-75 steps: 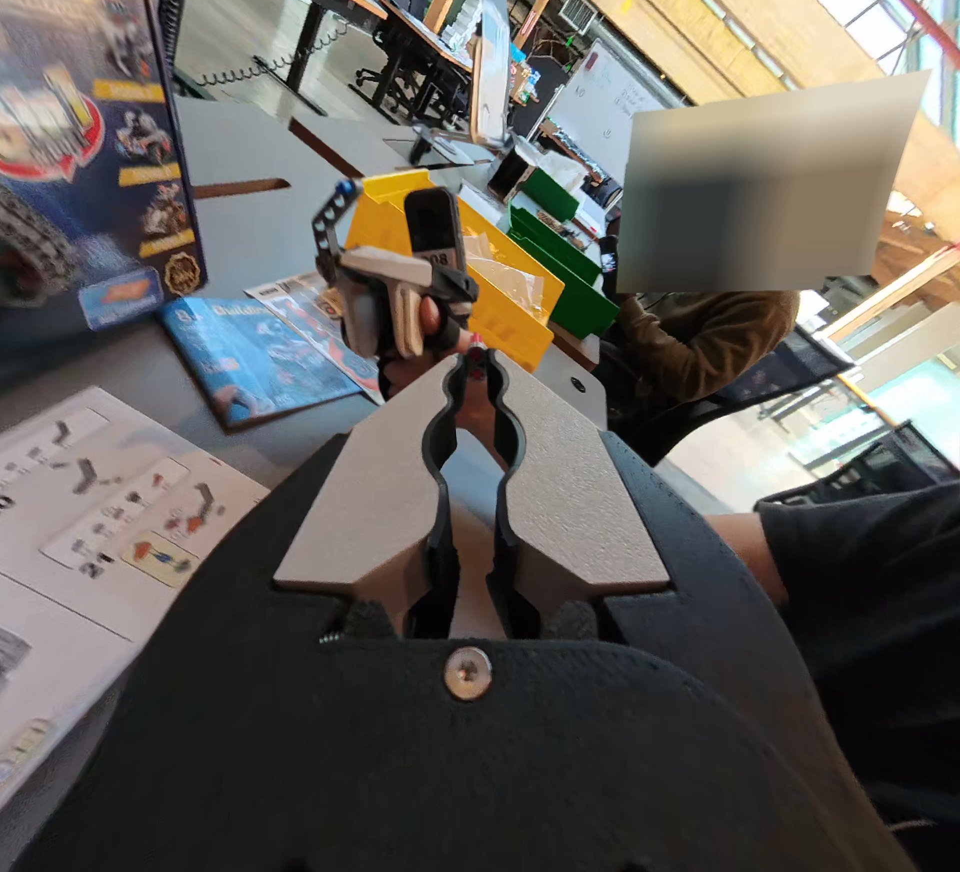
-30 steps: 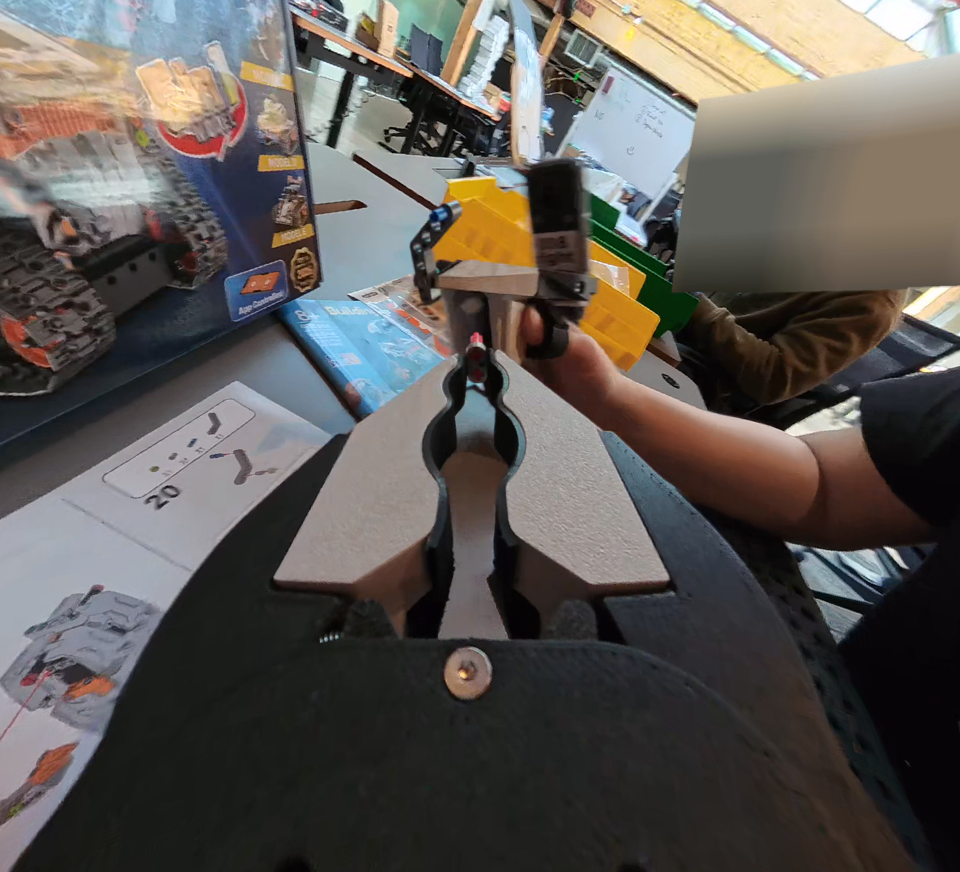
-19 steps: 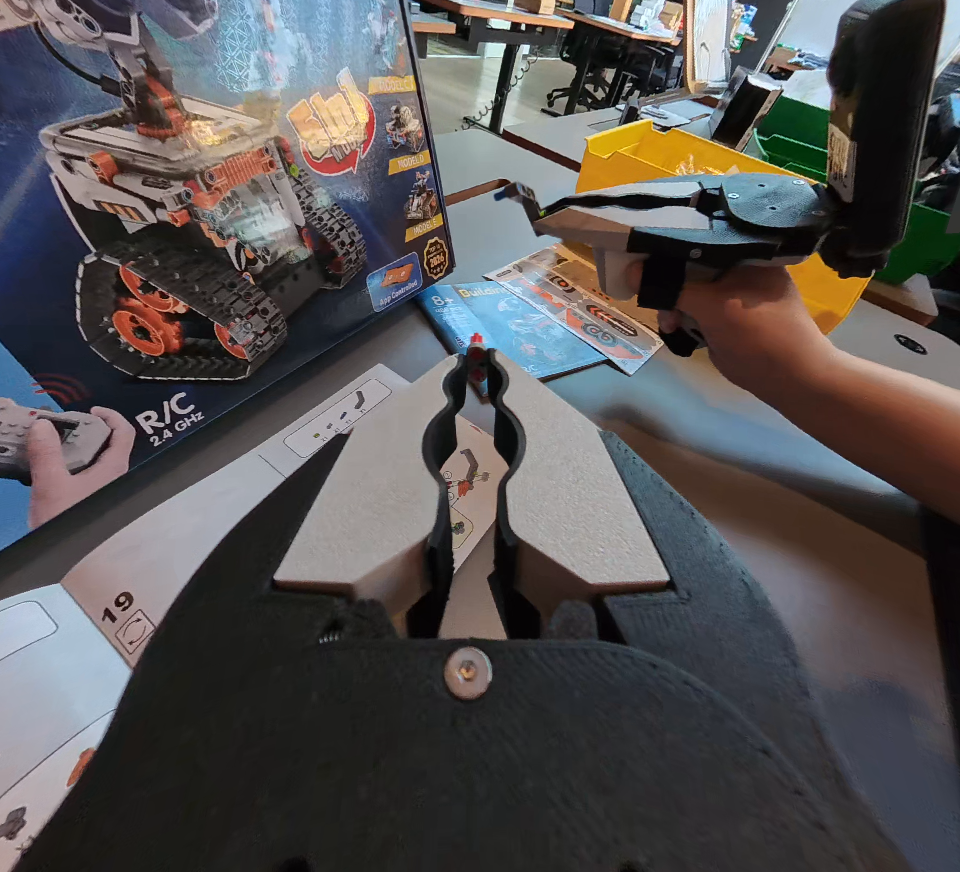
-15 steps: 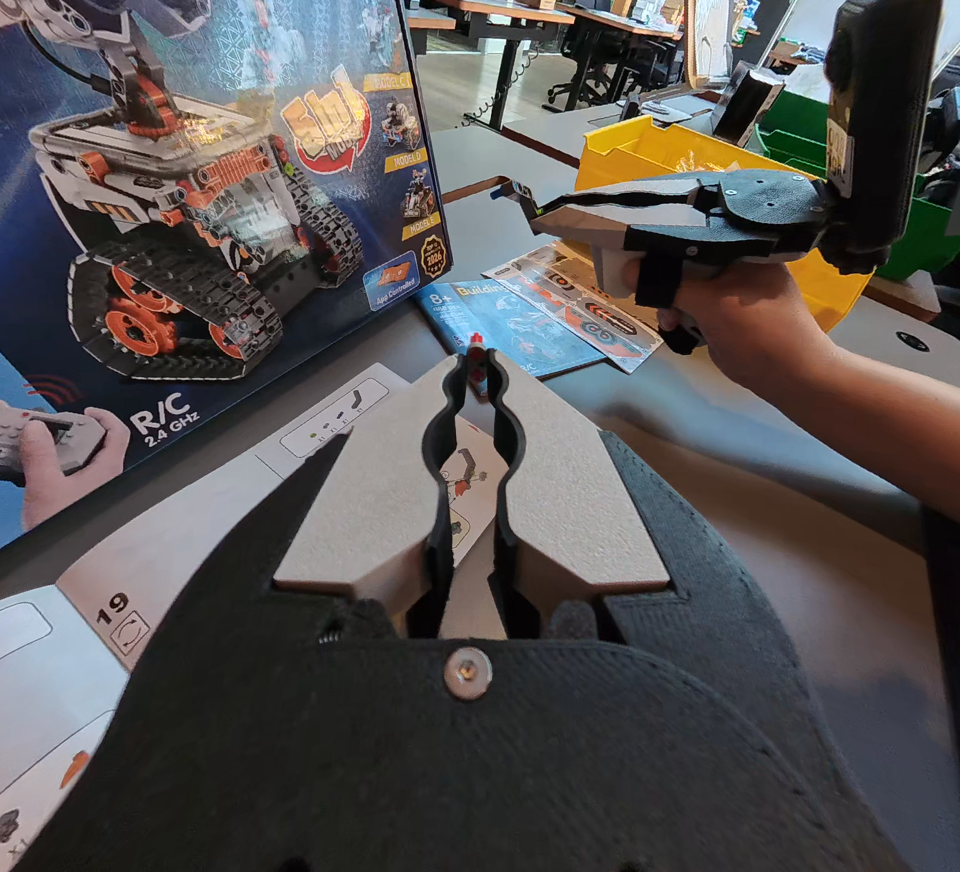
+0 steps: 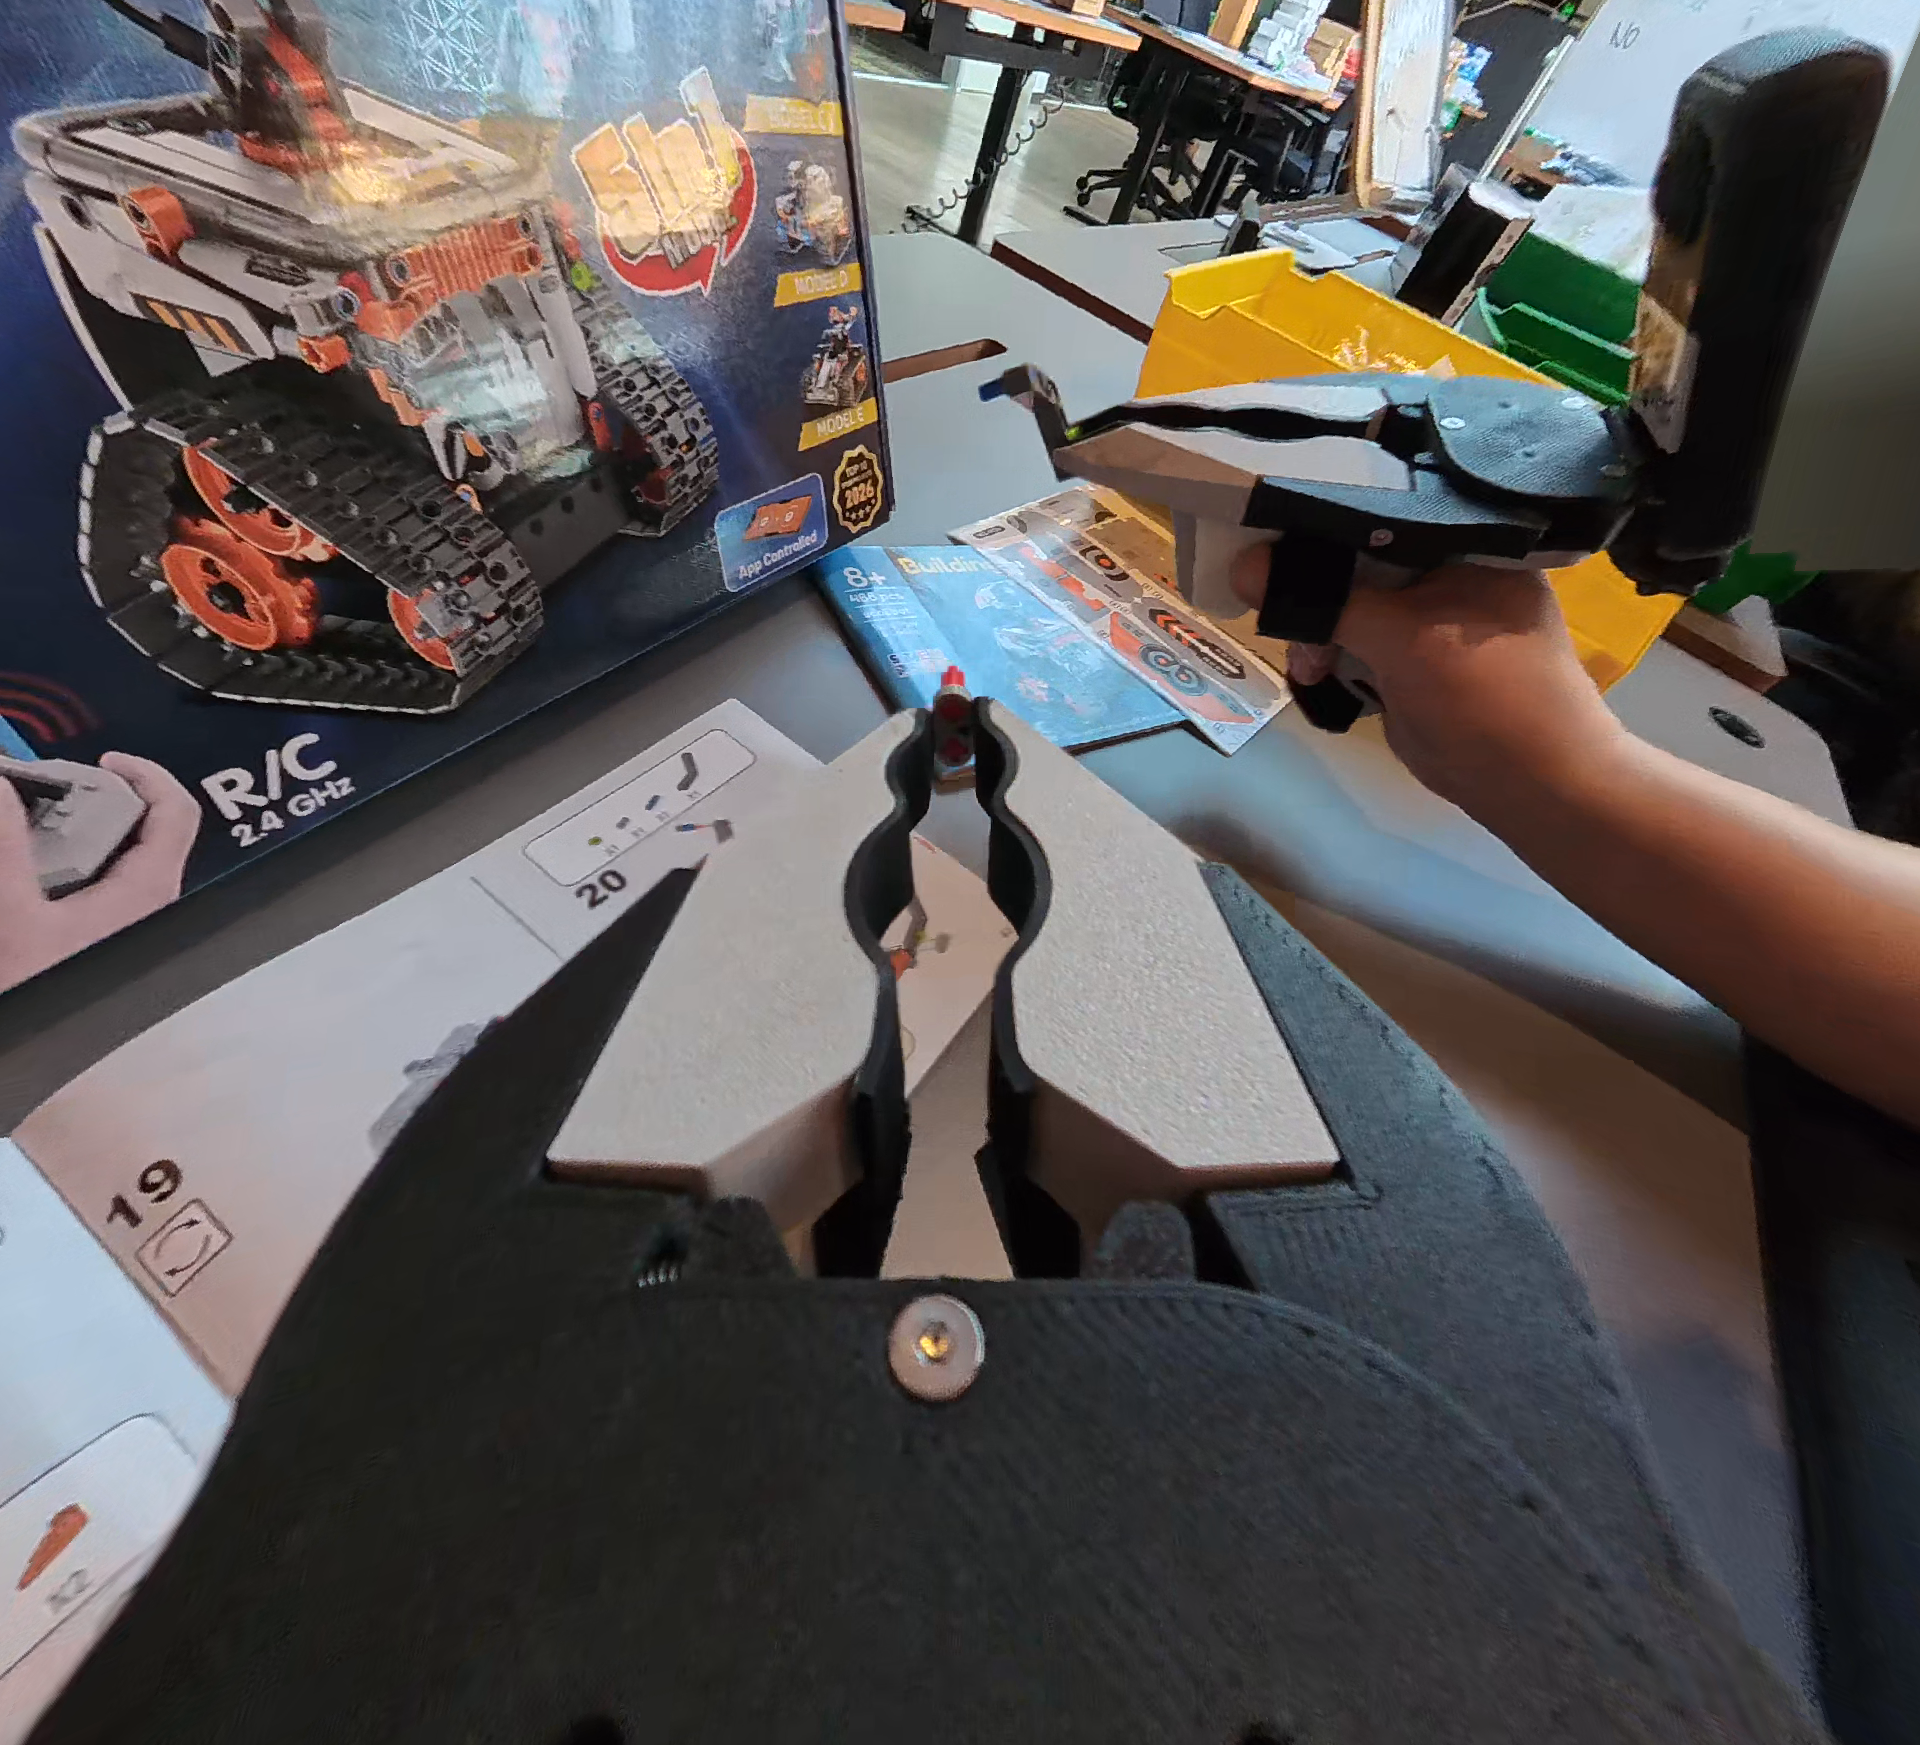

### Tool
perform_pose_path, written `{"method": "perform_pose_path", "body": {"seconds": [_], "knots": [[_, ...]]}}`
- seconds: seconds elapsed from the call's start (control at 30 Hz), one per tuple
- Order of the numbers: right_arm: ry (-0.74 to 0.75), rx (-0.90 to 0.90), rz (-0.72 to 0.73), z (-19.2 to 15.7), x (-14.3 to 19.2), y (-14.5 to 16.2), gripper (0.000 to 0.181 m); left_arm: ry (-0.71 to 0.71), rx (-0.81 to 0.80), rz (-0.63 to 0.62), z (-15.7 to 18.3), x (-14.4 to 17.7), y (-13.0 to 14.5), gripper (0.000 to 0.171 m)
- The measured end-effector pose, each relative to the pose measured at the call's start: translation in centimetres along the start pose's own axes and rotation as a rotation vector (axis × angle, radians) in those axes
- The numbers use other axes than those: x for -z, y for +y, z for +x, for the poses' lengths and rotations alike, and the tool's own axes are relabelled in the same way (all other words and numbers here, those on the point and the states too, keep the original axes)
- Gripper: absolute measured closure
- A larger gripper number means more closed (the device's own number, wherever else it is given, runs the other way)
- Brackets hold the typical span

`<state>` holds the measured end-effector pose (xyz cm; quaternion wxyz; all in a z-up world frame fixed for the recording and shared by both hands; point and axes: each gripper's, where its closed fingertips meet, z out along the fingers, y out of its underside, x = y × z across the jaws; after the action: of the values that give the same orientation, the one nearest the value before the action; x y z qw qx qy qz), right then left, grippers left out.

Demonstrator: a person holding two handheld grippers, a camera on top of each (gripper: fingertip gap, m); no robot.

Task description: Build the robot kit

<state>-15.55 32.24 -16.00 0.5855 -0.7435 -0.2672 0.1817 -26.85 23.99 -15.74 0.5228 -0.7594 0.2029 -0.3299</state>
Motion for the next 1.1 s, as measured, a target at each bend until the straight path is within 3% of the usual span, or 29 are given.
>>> {"method": "perform_pose_path", "body": {"seconds": [0.07, 0.2, 0.27, 0.37, 0.73, 1.1], "knots": [[-0.216, -0.115, 0.069, -2.8, 0.3, -1.2, 0.174, 0.077, 0.077, 0.021, 0.7, 0.0, -0.3, 0.166], [-0.783, -0.556, 0.119, -8.1, 2.7, -3.7, 0.174, 0.314, 0.319, 0.071, 2.6, 0.4, -1.4, 0.166], [-0.933, -0.73, 0.126, -8.7, 3.5, -4.5, 0.175, 0.395, 0.409, 0.088, 3.0, 0.7, -1.8, 0.167], [-1.058, -0.787, 0.067, -10.0, 4.0, -4.3, 0.175, 0.464, 0.465, 0.068, 3.6, 0.7, -1.7, 0.167], [-1.231, -0.967, -0.018, -12.0, 4.1, -3.6, 0.175, 0.548, 0.491, 0.016, 5.0, 0.8, -1.3, 0.167], [-1.234, -0.963, -0.042, -12.7, 3.9, -3.2, 0.175, 0.588, 0.536, -0.006, 5.3, 0.7, -1.0, 0.167]]}}
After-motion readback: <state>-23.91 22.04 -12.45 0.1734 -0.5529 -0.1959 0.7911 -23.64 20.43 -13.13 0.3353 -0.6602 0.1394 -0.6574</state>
